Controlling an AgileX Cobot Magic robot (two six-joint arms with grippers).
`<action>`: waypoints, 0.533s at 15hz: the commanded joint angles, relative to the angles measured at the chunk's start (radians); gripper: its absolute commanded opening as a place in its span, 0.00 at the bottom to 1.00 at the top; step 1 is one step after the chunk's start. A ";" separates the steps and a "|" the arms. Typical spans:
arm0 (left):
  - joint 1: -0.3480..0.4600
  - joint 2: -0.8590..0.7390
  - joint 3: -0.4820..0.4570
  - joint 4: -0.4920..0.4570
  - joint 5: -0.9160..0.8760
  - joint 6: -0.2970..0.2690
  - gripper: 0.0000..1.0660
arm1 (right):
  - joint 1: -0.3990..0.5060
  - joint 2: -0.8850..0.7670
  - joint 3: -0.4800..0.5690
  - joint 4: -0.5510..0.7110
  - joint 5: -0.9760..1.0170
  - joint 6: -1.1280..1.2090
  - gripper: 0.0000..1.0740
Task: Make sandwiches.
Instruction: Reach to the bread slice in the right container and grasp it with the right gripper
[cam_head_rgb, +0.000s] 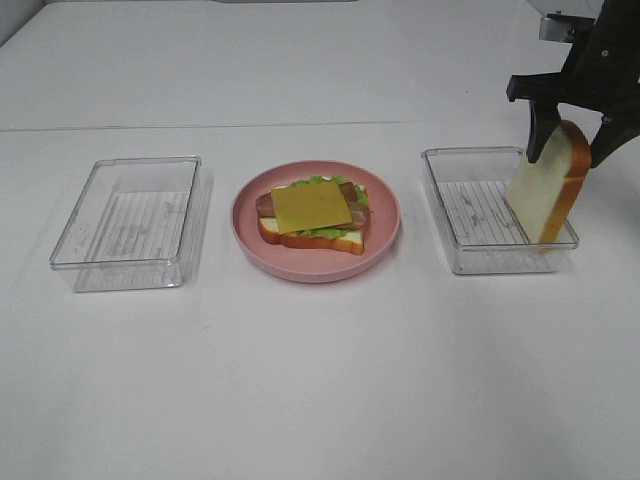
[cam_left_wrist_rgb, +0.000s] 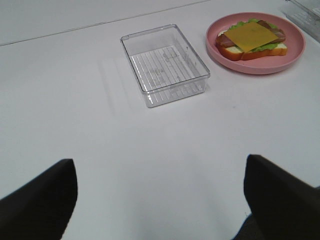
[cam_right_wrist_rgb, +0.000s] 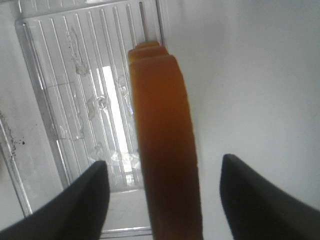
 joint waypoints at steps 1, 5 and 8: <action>-0.007 -0.008 0.001 -0.005 -0.008 0.000 0.81 | 0.000 0.002 0.004 0.000 0.002 -0.021 0.20; -0.007 -0.008 0.001 -0.005 -0.008 0.000 0.81 | 0.000 -0.008 0.004 0.017 0.014 -0.018 0.00; -0.007 -0.008 0.001 -0.005 -0.008 0.000 0.81 | 0.004 -0.077 0.004 0.089 0.016 -0.017 0.00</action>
